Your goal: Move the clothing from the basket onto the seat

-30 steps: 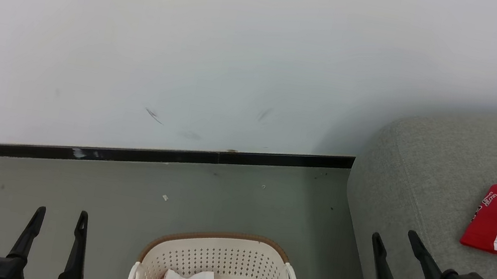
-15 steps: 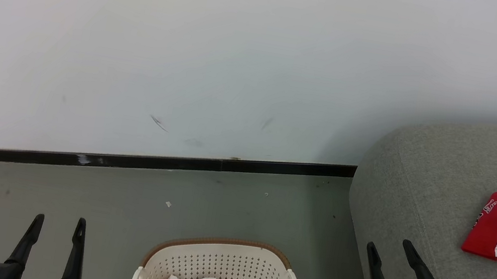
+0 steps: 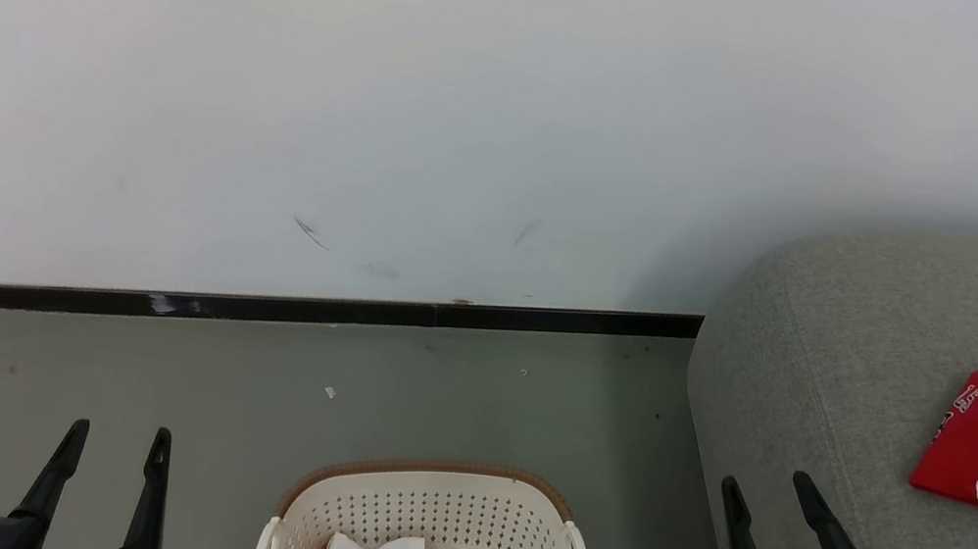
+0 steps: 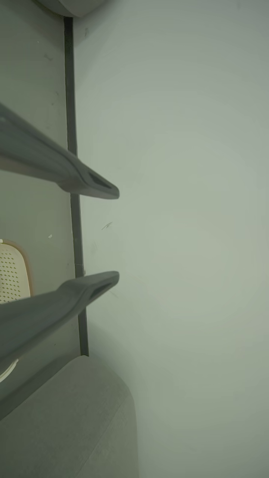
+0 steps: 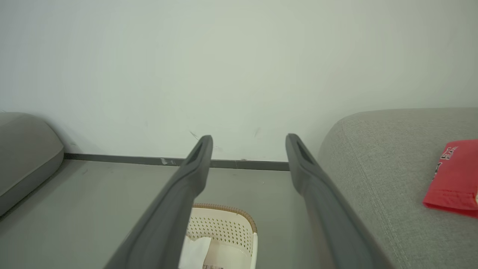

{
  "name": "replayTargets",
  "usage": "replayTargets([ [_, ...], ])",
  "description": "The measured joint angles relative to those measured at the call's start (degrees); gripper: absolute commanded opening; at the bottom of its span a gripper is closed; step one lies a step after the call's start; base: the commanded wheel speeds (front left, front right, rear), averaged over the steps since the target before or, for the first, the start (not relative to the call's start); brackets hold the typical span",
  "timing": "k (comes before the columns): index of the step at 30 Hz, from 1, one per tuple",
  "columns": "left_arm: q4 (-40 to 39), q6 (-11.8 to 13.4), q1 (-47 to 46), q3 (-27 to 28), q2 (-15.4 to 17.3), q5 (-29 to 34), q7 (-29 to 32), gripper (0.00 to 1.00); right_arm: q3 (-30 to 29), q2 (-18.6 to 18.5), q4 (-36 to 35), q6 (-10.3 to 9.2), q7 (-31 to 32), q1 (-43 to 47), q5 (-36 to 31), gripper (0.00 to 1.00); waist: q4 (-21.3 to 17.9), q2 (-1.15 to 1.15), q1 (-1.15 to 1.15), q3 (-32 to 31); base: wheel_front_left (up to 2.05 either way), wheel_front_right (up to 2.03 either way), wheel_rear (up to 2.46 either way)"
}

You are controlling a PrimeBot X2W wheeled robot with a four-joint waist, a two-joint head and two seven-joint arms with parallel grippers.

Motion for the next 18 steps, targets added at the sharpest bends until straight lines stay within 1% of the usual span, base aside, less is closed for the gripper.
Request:
replayTargets([
  [12,-0.3,-0.1,0.0,-0.3,0.3,0.1,0.0,1.00,0.0,0.0,-1.8,0.00,0.0,1.0,0.8,1.00,-0.2,0.00,0.00,1.6,0.00,0.00,0.00],
  [18,-0.4,-1.2,-0.3,-1.8,1.2,1.1,0.8,1.00,0.2,0.0,-3.2,0.01,0.0,0.9,1.3,1.00,-0.3,0.00,0.00,3.0,0.00,0.00,0.00],
])
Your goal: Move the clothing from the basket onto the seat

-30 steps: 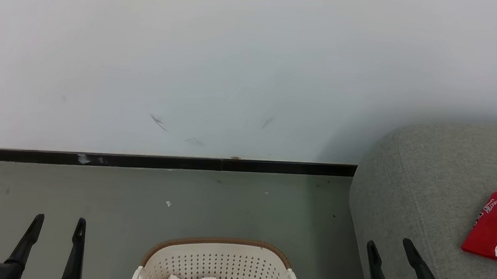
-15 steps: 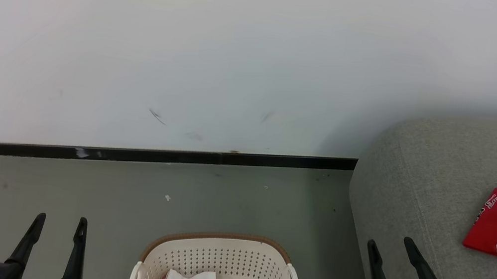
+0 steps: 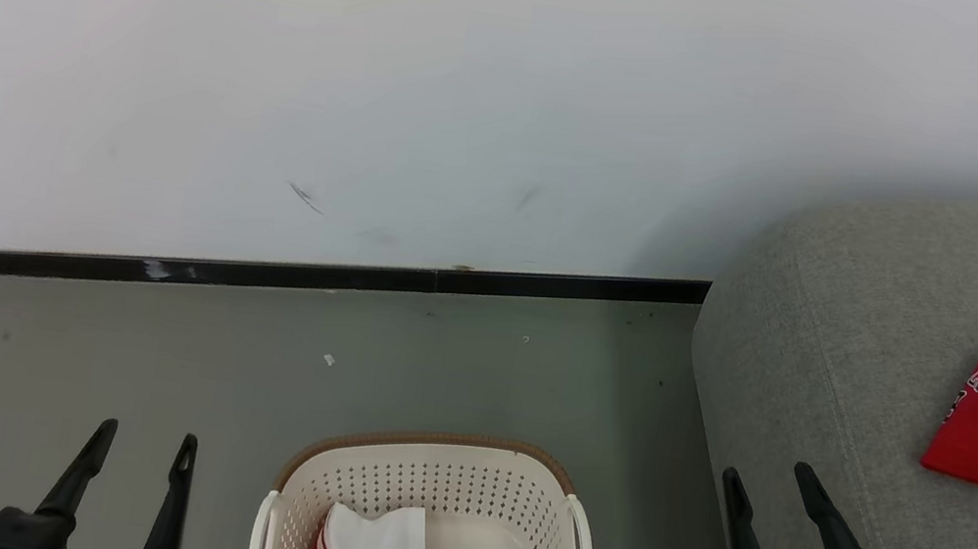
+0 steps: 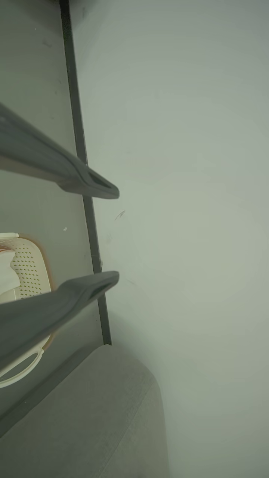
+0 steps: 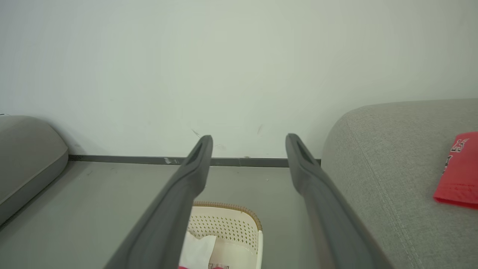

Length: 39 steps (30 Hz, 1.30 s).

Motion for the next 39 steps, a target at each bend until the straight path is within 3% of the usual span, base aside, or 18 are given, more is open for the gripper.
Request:
replayTargets([
  [9,2.6,-3.4,-6.5,-5.1,1.4,2.5,4.1,1.00,-2.0,0.1,-2.0,-0.01,0.0,0.0,0.4,1.00,-0.5,0.00,0.00,3.0,0.00,0.00,0.00],
  [21,12.6,-7.8,-17.4,-12.2,0.1,5.4,9.5,1.00,-4.5,0.1,-6.1,-0.01,0.0,-0.2,-0.1,1.00,-2.0,0.00,0.00,9.2,0.00,0.00,0.00],
  [33,23.0,-9.8,-24.5,-15.7,-2.9,8.1,10.9,1.00,-5.0,0.2,-10.5,-0.01,0.0,-2.9,0.8,1.00,-4.2,0.00,0.00,16.8,0.00,0.00,0.00],
  [39,27.7,-10.0,-27.6,-16.3,-2.8,9.8,11.4,1.00,-4.1,0.2,-12.3,-0.01,0.0,-5.1,1.8,1.00,-5.6,0.00,0.00,21.2,0.00,0.00,0.00],
])
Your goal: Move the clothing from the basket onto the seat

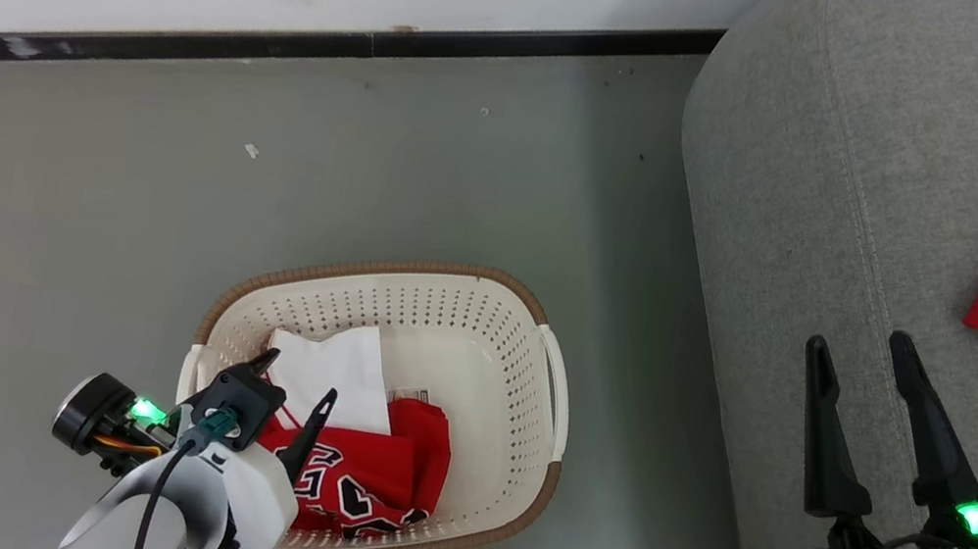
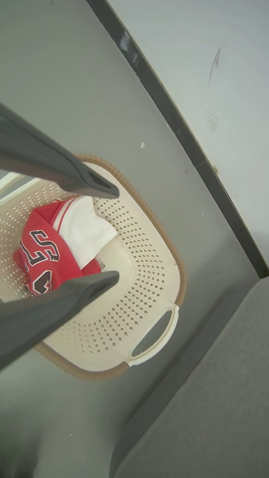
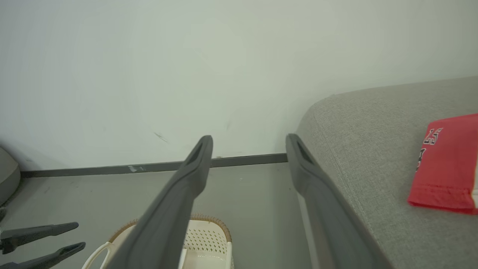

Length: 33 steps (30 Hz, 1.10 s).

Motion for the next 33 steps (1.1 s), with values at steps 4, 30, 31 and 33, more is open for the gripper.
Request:
replayTargets([
  [4,2.1,0.0,-1.4,0.0,0.1,0.4,0.0,1.00,0.4,0.0,-1.0,0.00,0.0,-1.8,0.6,1.00,-0.8,0.00,0.00,2.2,0.00,0.00,0.00],
  [30,14.1,-3.7,-11.3,-5.2,4.0,7.5,-0.1,1.00,4.1,0.0,-4.2,0.00,-0.2,-14.0,3.9,1.00,-7.2,0.00,0.00,19.0,0.00,0.00,0.00],
  [31,14.4,-3.8,-11.6,-5.4,4.4,8.0,-0.1,1.00,4.2,0.0,-4.2,0.00,-0.2,-14.6,4.0,1.00,-7.5,0.00,0.00,19.5,0.00,0.00,0.00],
  [33,15.0,-4.0,-12.4,-5.8,5.1,8.6,0.0,1.00,4.2,0.0,-4.3,0.00,-0.2,-15.6,4.3,1.00,-7.9,0.00,0.00,20.5,0.00,0.00,0.00],
])
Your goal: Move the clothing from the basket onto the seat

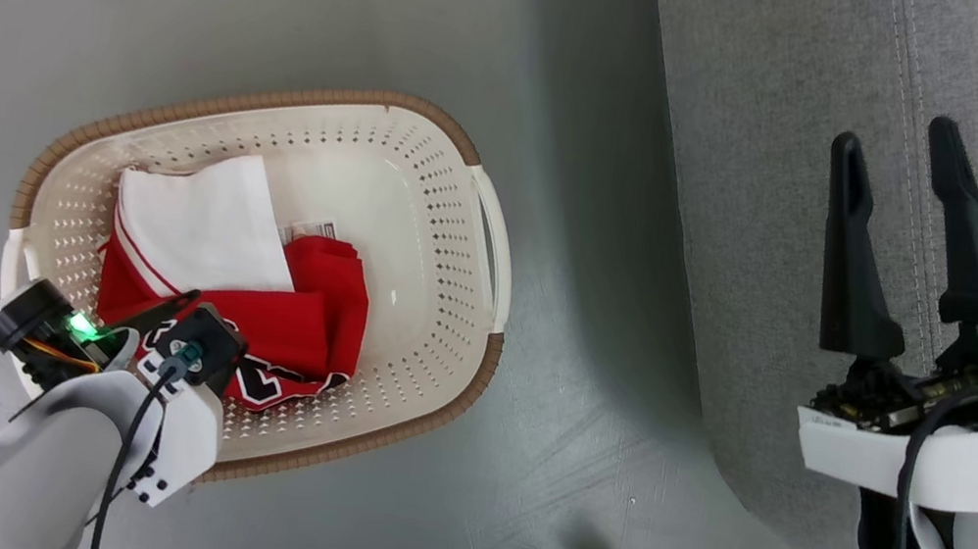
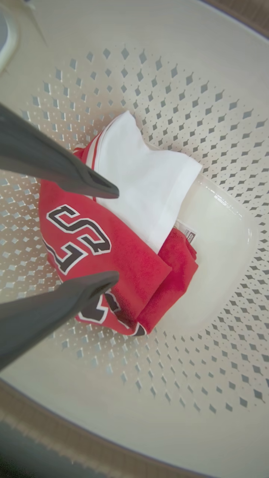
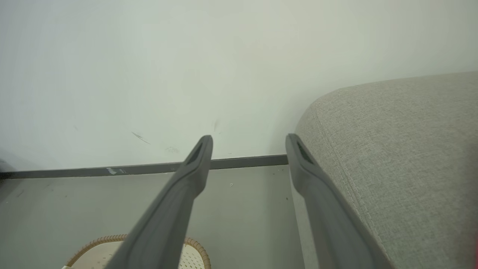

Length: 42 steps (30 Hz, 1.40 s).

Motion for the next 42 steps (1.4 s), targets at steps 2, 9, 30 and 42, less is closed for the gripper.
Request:
replayTargets([
  [2,0.7,-0.2,-0.7,-0.2,0.5,0.3,0.2,1.00,0.0,0.0,-0.1,0.00,0.0,-0.9,0.5,1.00,-0.4,0.00,0.00,0.9,0.00,0.00,0.00],
  [9,2.0,-0.6,-3.3,-0.9,1.6,1.5,0.7,1.00,0.4,0.0,0.1,0.00,0.0,-3.5,1.6,1.00,-1.7,0.00,0.00,3.7,0.00,0.00,0.00],
  [30,3.9,-2.5,-5.9,-3.5,2.5,3.4,0.8,1.00,0.2,0.0,2.0,0.00,0.0,-7.8,4.4,1.00,-2.6,0.00,0.00,5.9,0.00,0.00,0.00],
  [42,3.6,-4.0,-7.0,-8.4,3.4,6.3,0.0,1.00,0.2,0.0,3.6,0.00,0.0,-7.8,5.1,1.00,-2.8,0.00,0.00,4.7,0.00,0.00,0.00],
])
